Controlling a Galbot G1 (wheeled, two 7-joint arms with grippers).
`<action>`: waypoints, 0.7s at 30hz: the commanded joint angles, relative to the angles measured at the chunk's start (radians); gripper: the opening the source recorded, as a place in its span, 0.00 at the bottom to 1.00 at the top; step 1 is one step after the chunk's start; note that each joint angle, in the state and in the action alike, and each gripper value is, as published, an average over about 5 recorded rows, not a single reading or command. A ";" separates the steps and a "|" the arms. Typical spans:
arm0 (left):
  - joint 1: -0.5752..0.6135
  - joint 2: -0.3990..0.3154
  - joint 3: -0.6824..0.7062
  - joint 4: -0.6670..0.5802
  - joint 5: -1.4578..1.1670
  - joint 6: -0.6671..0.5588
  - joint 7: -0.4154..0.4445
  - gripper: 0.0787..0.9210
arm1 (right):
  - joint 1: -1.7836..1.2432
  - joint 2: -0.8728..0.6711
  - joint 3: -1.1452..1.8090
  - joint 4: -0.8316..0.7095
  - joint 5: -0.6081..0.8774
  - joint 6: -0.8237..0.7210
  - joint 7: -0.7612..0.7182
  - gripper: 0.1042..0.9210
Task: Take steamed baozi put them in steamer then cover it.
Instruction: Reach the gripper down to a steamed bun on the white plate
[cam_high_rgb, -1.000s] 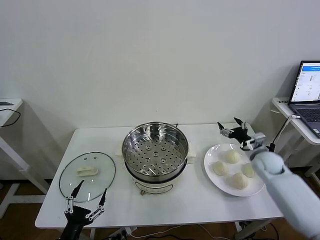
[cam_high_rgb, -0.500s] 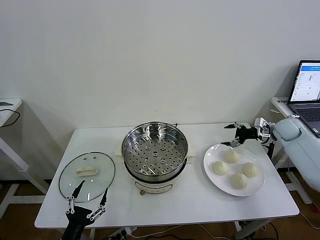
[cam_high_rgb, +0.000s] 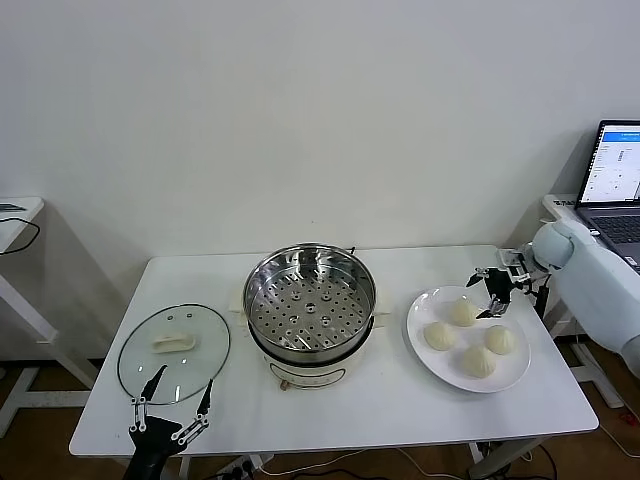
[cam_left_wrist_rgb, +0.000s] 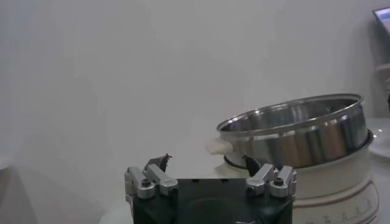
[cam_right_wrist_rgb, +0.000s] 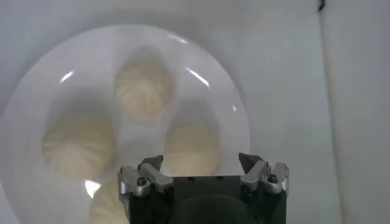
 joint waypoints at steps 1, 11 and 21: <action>0.000 -0.001 -0.002 0.008 -0.001 -0.001 -0.003 0.88 | 0.025 0.076 -0.037 -0.092 -0.105 0.033 0.008 0.88; 0.000 0.000 -0.006 0.013 -0.001 -0.003 -0.008 0.88 | 0.008 0.115 -0.023 -0.132 -0.123 0.036 0.040 0.88; 0.001 -0.004 -0.008 0.013 -0.002 -0.007 -0.011 0.88 | 0.007 0.125 -0.020 -0.139 -0.126 0.029 0.044 0.79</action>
